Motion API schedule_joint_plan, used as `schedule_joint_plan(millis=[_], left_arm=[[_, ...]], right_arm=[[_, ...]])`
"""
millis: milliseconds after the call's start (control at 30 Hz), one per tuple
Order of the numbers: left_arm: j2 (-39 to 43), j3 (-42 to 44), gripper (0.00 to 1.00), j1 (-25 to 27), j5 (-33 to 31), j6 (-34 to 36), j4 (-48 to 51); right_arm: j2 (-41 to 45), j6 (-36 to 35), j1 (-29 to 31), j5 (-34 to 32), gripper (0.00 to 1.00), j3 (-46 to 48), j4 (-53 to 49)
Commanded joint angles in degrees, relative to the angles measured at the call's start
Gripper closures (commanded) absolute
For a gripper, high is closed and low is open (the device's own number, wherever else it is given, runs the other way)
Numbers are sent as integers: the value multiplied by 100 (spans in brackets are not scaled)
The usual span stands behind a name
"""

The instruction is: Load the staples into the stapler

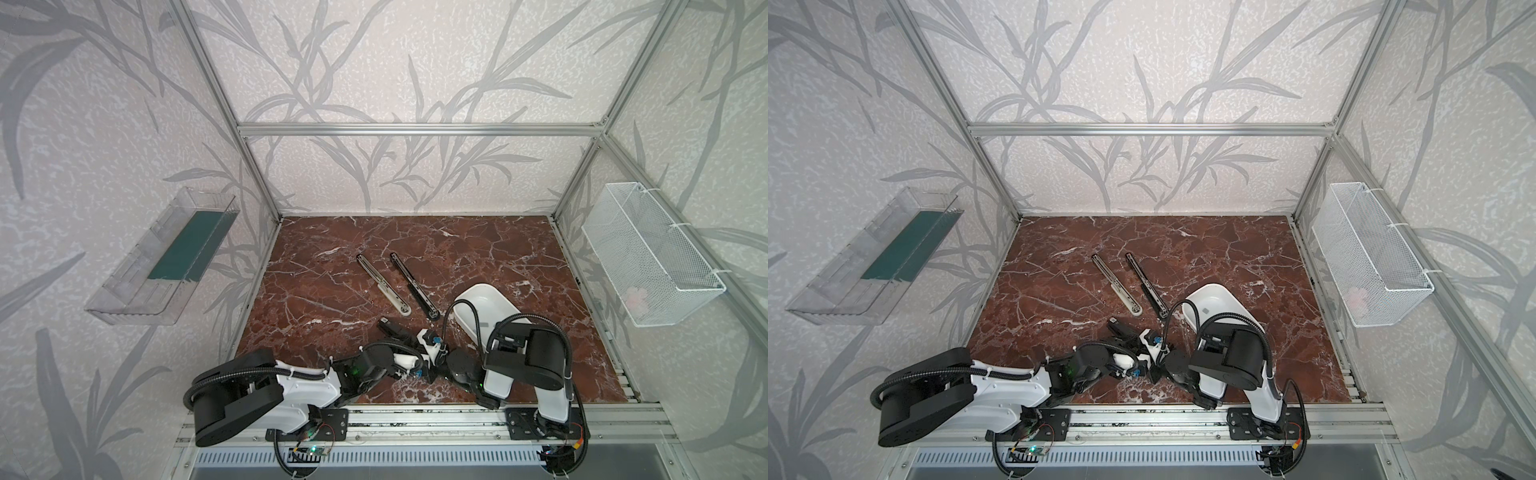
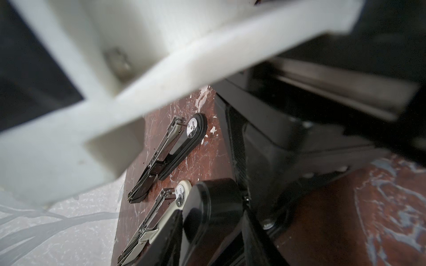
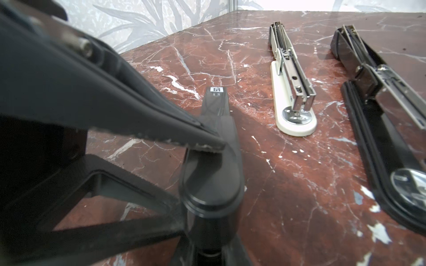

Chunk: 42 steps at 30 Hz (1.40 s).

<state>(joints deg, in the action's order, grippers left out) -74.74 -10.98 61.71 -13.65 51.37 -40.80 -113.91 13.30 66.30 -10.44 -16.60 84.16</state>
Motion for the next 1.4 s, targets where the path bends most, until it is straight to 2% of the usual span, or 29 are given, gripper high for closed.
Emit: schedule_joint_plan(millis=[0,500,667,900,1067,1367], left_arm=[[-81,-347,57,-39,-201,2,-631],[-109,-533,58,-111,-886,-101,-867],[-194,-518,57,-213,-1233,-122,-1502],[507,-424,61,-491,-828,-593,-1315],[1339,-389,65,-800,-258,-1034,-482],[1577,-142,63,-1170,-340,-1132,-344]], right_arm=[[-136,-12,151,598,93,24,-374],[-220,-105,354,481,93,60,-373],[-299,-82,504,406,93,60,-374],[-420,-29,617,298,93,103,-374],[-387,-29,628,296,93,140,-369],[-317,-42,649,292,93,122,-374]])
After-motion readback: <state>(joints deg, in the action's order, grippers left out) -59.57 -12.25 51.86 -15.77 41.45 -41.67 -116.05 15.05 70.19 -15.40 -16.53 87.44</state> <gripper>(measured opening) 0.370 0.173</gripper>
